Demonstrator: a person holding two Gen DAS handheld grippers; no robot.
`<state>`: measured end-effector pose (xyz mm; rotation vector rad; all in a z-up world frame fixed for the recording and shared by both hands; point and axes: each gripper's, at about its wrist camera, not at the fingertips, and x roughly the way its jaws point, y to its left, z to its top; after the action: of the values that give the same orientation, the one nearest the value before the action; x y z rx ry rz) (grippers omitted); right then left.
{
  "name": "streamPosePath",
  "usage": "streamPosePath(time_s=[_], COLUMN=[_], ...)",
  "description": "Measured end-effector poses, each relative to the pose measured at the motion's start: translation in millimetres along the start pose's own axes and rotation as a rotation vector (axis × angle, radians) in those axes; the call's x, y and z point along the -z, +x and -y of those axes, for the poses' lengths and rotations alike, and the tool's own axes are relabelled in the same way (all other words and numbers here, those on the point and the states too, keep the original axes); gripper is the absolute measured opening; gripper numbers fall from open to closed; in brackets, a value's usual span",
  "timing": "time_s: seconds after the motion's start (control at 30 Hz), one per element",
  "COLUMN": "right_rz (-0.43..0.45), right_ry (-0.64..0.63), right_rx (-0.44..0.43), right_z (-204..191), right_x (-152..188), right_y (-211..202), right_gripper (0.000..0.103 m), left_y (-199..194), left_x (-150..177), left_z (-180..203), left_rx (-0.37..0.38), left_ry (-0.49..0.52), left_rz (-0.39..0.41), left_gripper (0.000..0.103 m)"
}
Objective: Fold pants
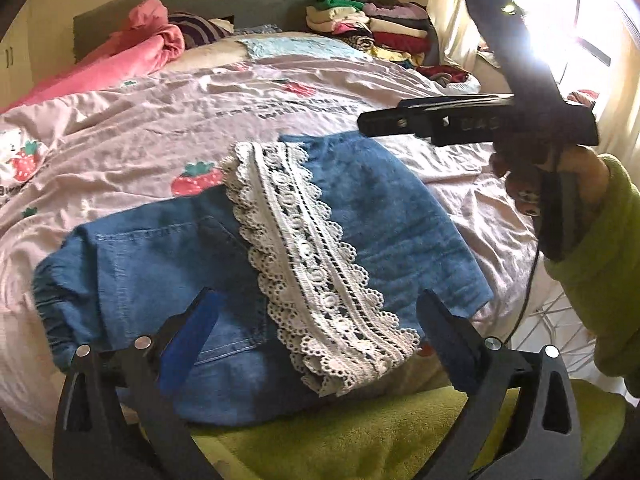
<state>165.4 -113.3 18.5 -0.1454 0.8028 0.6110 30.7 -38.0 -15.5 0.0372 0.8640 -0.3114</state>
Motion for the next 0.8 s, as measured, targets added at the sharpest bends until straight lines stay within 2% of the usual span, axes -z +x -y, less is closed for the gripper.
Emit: streamPosePath(time_s=[0.4,0.8], right_rz=[0.071,0.076], right_ry=[-0.072,-0.169], right_rx=[-0.036,-0.090], right_z=[-33.6,-87.9], right_x=[-25.2,-44.8], right_y=[-26.8,-25.0], right_gripper=[0.086,0.087], left_y=[-24.0,-47.2], left_x=[-0.4,10.3], left_z=[-14.6,-47.4], left_rx=[-0.072,-0.140], left_ry=[-0.033,-0.105], left_rz=[0.040,0.064], left_gripper=[0.098,0.098])
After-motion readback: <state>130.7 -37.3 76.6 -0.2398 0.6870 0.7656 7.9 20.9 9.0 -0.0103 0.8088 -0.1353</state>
